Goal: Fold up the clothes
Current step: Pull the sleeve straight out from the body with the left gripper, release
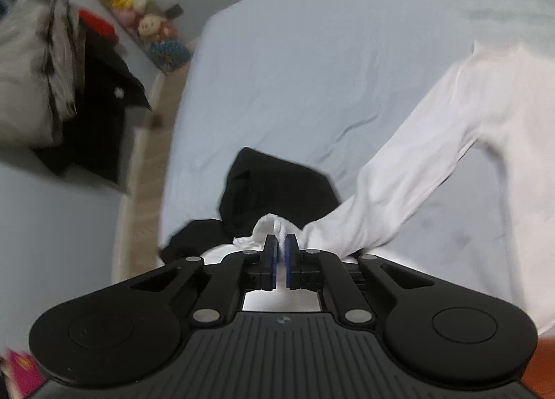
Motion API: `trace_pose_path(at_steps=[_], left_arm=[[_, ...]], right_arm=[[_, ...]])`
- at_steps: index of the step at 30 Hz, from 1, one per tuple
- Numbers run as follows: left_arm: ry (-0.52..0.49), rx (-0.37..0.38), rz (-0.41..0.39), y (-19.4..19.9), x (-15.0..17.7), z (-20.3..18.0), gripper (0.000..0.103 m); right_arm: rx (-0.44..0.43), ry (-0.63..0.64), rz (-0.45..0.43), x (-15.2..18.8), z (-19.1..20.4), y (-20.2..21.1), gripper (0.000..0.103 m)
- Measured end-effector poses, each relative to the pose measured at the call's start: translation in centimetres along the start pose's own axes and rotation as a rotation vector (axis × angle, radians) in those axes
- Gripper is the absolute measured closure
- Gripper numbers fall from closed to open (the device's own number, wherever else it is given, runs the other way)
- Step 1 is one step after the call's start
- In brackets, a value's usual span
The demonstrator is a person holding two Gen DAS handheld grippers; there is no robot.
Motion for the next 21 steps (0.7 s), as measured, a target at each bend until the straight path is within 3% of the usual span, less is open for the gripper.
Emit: trace_pose_path(at_steps=[7,8,9,12,16,21], left_arm=[[0.327,0.272,-0.013,5.2,-1.6,2.3,0.1],[0.351,0.283,-0.01,5.3,-1.6,2.7,0.1],[0.375,0.279,-0.007,5.4,-1.6,3.3,0.1],[0.404,0.146,0.036,3.8,-0.6,5.8,0.1],[0.439,0.047,0.131,-0.2,1.7,7.7,0.1],[0.493,0.007,0.15,-3.4,3.6,9.5,0.092]], right_arm=[[-0.009,0.013,-0.002,-0.1,0.8,-0.3,0.063],[-0.011,0.02,-0.002,-0.1,1.0,-0.2,0.063],[-0.011,0.025,-0.003,-0.1,1.2,-0.2,0.063],[-0.01,0.038,-0.006,0.0,1.4,-0.1,0.063],[-0.016,0.019,-0.006,0.3,1.0,0.0,0.063],[-0.013,0.016,0.008,0.5,0.9,-0.2,0.063]])
Point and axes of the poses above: each gripper's, at about its wrist camera, not at the fingertips, and y roughly against the way its jaws point, z to its left, x to its underside, the point moved 8 cm from there along -y, roughly the way its jaws point, and after that the axes turned 2 degrees about y, right-handed, at the moved point
